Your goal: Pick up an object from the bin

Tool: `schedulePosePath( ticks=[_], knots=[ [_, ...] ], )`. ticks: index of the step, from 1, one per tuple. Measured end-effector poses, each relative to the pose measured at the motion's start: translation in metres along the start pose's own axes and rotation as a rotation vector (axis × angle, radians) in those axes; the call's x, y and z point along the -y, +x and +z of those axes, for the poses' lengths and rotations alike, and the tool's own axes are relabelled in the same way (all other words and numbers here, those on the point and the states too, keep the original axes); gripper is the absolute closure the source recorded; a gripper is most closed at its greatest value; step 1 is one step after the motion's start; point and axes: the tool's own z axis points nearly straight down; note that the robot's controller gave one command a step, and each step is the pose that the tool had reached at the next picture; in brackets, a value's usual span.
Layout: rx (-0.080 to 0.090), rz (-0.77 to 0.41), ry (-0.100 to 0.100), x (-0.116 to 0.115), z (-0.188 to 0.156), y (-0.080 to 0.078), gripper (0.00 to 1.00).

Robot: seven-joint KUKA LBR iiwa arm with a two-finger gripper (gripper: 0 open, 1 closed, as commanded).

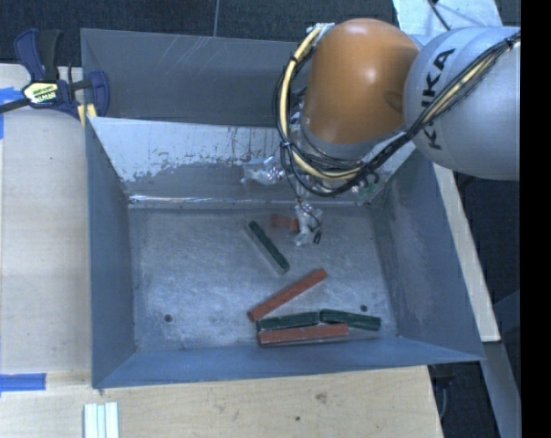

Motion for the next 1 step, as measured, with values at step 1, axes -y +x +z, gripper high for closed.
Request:
schedulePosePath(
  ticks=[1],
  knots=[
    [-0.012,0.027,-0.004,0.0086,0.0620,0.0713,0.00]
  ],
)
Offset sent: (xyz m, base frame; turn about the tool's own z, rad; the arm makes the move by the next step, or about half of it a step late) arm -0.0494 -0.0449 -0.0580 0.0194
